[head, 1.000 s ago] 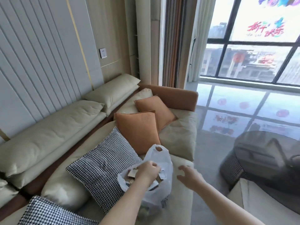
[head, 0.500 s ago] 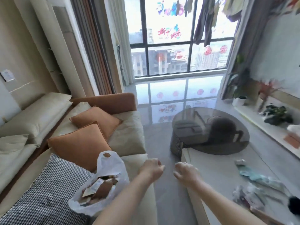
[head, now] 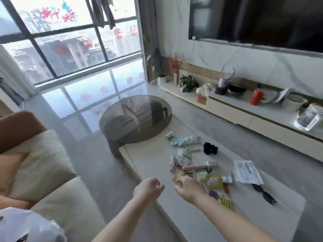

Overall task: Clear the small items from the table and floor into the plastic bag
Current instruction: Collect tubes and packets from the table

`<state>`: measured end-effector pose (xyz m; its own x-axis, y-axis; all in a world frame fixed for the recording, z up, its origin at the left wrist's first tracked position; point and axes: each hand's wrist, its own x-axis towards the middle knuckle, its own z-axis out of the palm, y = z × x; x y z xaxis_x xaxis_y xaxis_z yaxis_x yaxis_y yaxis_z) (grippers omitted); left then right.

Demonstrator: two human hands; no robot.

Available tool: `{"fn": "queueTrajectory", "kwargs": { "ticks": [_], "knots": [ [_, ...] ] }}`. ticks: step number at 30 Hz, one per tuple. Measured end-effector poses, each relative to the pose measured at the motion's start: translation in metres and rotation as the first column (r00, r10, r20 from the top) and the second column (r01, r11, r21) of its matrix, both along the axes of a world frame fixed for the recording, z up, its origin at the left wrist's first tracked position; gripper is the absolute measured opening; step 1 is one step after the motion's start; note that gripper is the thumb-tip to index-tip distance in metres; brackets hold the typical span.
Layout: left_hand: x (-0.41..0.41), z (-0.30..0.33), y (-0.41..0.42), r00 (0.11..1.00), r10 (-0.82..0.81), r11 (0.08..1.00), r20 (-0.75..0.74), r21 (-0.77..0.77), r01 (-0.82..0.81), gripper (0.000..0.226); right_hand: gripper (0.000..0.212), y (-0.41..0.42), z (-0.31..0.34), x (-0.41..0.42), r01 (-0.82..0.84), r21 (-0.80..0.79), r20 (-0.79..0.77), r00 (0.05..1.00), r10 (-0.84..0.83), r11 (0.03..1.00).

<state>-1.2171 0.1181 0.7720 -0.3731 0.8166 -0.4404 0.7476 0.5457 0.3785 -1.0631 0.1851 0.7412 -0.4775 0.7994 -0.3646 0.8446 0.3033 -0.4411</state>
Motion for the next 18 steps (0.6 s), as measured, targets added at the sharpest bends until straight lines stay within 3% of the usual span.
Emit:
{"fn": "queueTrajectory", "kwargs": {
  "ticks": [7,14,18],
  "knots": [
    [0.104,-0.042,0.035,0.985,-0.159,0.983,0.068,-0.085,0.164,0.034,0.036,0.010,-0.043,0.121,0.266,-0.101,0.057,0.963,-0.262,0.959],
    [0.172,-0.096,0.071,0.965,-0.186,0.955,0.185,-0.197,0.222,0.030,0.030,0.027,-0.088,0.206,0.476,-0.137,0.153,0.877,-0.456,0.869],
    [0.194,-0.136,0.101,0.958,-0.121,0.948,0.259,-0.257,0.189,0.027,0.034,0.052,-0.124,0.229,0.553,-0.176,0.170,0.832,-0.528,0.815]
  ]
}}
